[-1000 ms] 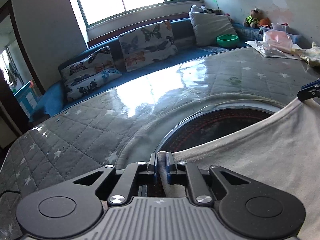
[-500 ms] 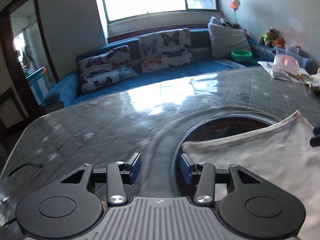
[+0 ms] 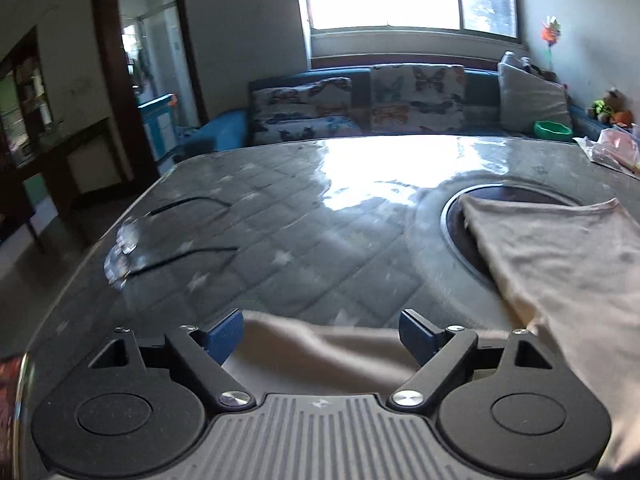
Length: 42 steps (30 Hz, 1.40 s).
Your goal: Fold clothes
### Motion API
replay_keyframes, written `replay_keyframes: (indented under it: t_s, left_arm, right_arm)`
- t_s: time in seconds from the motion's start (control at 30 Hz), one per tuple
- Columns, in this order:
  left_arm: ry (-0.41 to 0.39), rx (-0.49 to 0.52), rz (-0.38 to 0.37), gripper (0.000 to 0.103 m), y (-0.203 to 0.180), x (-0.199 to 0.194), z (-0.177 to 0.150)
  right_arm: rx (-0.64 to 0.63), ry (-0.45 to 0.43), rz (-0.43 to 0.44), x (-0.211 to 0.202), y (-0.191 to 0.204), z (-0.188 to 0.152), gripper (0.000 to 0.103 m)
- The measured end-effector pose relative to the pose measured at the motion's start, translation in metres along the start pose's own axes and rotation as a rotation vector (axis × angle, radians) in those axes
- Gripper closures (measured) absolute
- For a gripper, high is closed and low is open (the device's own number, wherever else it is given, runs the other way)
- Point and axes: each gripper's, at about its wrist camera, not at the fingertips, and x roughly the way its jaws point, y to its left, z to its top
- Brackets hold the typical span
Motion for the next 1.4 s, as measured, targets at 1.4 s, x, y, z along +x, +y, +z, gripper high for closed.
replay_keyframes:
  t_s: [1.4]
  left_arm:
    - [-0.039, 0.123, 0.294, 0.02, 0.037, 0.047, -0.003]
  right_arm:
    - [-0.052, 0.014, 0.031, 0.007, 0.039, -0.021, 0.0]
